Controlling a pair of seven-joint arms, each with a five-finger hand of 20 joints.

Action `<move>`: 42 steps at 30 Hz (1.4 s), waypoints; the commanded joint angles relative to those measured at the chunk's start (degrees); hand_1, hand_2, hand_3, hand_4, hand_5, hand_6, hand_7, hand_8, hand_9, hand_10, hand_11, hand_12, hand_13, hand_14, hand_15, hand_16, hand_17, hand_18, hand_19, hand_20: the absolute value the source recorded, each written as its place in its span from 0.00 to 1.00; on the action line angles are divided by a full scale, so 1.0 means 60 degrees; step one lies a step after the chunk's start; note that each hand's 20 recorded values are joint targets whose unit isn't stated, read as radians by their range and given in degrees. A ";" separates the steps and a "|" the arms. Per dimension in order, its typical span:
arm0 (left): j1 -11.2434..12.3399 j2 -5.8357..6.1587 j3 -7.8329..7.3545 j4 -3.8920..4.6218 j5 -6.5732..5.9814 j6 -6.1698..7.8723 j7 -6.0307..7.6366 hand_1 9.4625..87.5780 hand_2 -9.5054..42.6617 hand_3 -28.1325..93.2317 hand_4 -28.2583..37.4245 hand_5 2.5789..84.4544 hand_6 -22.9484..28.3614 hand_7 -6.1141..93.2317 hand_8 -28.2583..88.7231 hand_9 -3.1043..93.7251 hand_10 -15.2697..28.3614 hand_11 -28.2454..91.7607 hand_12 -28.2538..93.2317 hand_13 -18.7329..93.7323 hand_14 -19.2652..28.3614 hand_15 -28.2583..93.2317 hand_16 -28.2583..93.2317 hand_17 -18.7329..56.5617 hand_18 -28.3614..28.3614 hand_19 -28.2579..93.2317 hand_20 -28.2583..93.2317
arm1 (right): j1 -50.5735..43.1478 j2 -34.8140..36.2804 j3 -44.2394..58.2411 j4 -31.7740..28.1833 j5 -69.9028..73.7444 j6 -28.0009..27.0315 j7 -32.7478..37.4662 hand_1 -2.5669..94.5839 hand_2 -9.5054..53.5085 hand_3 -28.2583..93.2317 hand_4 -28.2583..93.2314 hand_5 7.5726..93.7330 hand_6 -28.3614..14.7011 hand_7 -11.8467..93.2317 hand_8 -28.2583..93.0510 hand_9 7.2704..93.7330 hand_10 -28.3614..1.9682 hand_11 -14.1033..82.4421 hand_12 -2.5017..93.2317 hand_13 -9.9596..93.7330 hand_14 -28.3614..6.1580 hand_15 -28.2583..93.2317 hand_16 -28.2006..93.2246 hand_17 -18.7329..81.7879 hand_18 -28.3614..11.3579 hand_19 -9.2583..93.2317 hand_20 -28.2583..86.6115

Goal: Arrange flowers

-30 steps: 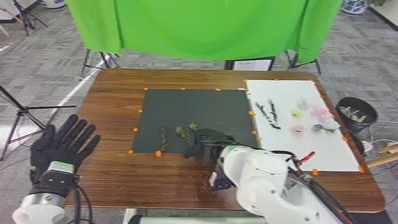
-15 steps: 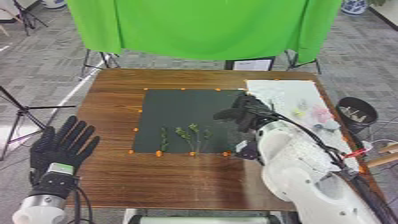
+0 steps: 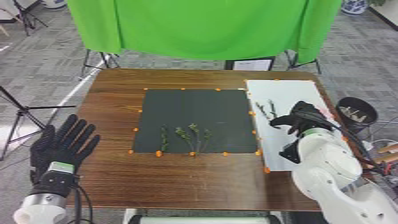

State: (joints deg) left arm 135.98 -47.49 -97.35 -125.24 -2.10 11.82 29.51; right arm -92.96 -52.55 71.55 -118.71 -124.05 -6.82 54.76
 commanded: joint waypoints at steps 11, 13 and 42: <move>-0.0104 -0.0133 0.0176 -0.0011 -0.0048 0.0091 -0.0114 0.24 0.44 0.83 0.00 0.50 0.61 0.18 0.17 0.42 0.69 0.40 0.32 0.40 0.73 0.52 0.18 0.16 0.75 0.52 0.31 | 0.2365 -0.0774 -0.1503 0.2053 -0.0640 -0.0426 -0.0058 0.32 0.00 0.79 0.01 0.52 0.33 0.18 0.17 0.51 0.21 0.26 0.19 0.73 0.38 0.79 0.44 0.60 0.08 1.00 0.51; -0.0222 -0.0146 0.0240 -0.0016 0.0005 0.0170 -0.0164 0.24 0.44 0.83 0.00 0.50 0.61 0.18 0.17 0.42 0.69 0.40 0.32 0.40 0.73 0.52 0.18 0.16 0.75 0.52 0.31 | 0.2509 -0.0880 -0.1427 0.2358 -0.0390 -0.0622 0.0045 0.32 0.00 0.79 0.01 0.52 0.31 0.17 0.17 0.50 0.20 0.25 0.19 0.73 0.38 0.79 0.44 0.60 0.07 1.00 0.51; -0.0790 -0.0185 0.0688 0.0164 0.0148 -0.0063 -0.0586 0.24 0.44 0.83 0.00 0.51 0.61 0.19 0.17 0.42 0.69 0.40 0.32 0.40 0.73 0.52 0.18 0.16 0.75 0.52 0.32 | 0.2645 -0.1788 -0.2374 0.4559 -0.0634 0.0447 0.0357 0.66 0.00 0.76 0.00 0.71 0.58 0.41 0.29 0.80 0.54 0.28 0.40 0.83 0.60 0.74 0.51 0.65 0.14 1.00 0.55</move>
State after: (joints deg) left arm 130.96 -48.28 -93.30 -124.44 -1.69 12.09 26.63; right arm -73.06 -62.94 59.14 -93.59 -127.85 -5.18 55.89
